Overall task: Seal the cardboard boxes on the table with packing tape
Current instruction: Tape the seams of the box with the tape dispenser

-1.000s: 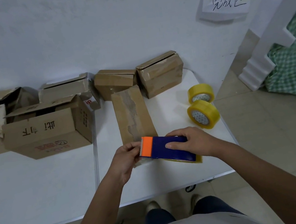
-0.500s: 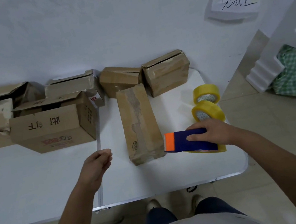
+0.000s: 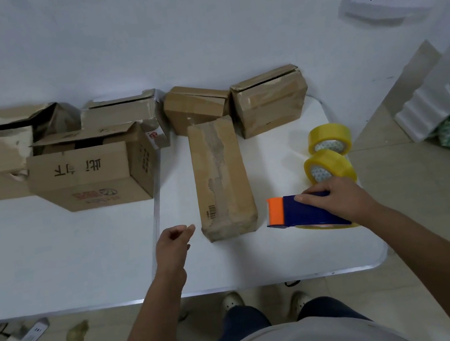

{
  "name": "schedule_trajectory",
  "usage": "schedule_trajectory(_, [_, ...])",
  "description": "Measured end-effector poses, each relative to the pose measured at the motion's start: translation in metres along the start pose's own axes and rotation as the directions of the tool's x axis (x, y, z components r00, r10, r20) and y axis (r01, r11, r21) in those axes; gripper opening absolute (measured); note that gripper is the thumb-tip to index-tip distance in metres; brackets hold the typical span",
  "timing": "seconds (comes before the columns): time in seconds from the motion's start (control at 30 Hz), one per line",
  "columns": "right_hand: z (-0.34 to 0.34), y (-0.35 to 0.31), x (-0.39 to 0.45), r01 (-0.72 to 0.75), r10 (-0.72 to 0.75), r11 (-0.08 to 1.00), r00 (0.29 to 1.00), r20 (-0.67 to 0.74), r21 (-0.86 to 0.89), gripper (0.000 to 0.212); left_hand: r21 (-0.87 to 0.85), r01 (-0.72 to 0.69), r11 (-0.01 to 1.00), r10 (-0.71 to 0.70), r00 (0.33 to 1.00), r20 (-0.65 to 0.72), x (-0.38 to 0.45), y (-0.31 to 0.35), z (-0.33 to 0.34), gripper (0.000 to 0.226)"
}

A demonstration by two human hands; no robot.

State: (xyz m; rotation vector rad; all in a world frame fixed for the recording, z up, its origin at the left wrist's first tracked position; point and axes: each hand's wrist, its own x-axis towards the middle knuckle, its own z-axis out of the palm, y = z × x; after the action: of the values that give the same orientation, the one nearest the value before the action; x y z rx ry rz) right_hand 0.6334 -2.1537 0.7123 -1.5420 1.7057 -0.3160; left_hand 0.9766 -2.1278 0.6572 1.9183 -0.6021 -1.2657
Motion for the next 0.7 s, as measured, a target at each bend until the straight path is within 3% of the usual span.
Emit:
schedule_trajectory(0.33, [-0.001, 0.007, 0.016, 0.046, -0.046, 0.998, 0.999, 0.000, 0.037, 0.030, 0.044, -0.011, 0.999, 0.014, 0.997, -0.080, -0.002, -0.001, 0.011, 0.033])
schedule_trajectory(0.7, [0.000, 0.012, 0.030, 0.064, -0.064, 0.998, 0.997, 0.047, -0.019, 0.035, 0.111, 0.032, 0.993, -0.026, 0.998, -0.057, -0.004, -0.008, 0.019, 0.050])
